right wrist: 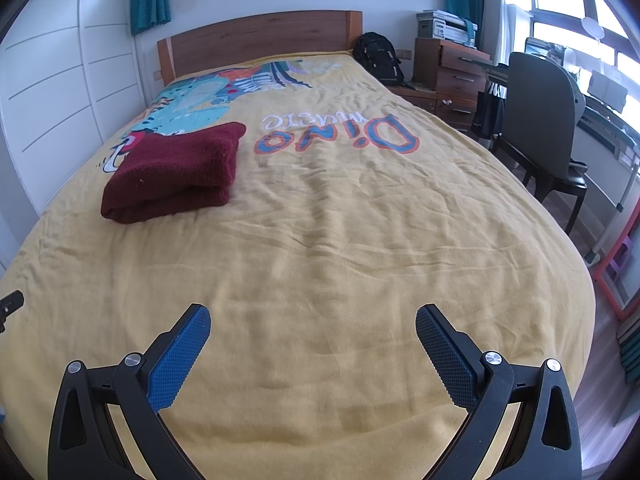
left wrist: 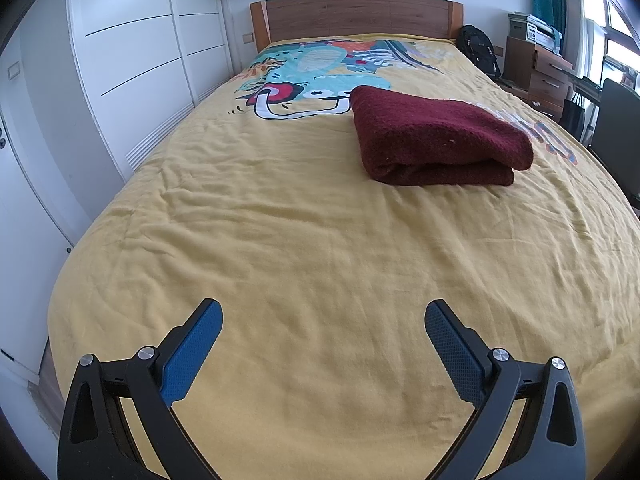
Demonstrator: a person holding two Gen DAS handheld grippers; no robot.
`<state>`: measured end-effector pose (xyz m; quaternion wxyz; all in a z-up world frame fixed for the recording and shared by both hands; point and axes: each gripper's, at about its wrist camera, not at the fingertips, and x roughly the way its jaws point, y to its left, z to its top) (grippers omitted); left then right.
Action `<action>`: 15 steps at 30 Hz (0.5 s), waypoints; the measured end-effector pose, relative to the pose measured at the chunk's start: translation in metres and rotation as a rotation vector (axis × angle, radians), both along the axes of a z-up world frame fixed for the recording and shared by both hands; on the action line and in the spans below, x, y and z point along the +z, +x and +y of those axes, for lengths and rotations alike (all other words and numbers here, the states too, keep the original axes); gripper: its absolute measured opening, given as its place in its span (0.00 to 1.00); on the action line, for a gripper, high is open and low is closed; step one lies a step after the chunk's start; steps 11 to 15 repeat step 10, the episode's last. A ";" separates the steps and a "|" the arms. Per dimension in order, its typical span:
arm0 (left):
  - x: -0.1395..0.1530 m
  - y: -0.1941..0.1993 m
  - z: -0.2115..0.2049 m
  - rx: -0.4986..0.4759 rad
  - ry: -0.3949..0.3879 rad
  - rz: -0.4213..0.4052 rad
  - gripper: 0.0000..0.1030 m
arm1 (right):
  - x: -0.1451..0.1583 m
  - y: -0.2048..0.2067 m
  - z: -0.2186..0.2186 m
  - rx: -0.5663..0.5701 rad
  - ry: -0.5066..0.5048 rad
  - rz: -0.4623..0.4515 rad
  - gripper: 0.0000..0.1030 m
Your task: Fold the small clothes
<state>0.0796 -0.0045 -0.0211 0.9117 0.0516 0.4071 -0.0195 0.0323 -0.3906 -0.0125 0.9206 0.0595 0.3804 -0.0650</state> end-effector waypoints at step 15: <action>-0.002 -0.002 -0.002 0.000 -0.005 0.006 0.97 | 0.000 0.000 0.000 0.001 -0.001 0.000 1.00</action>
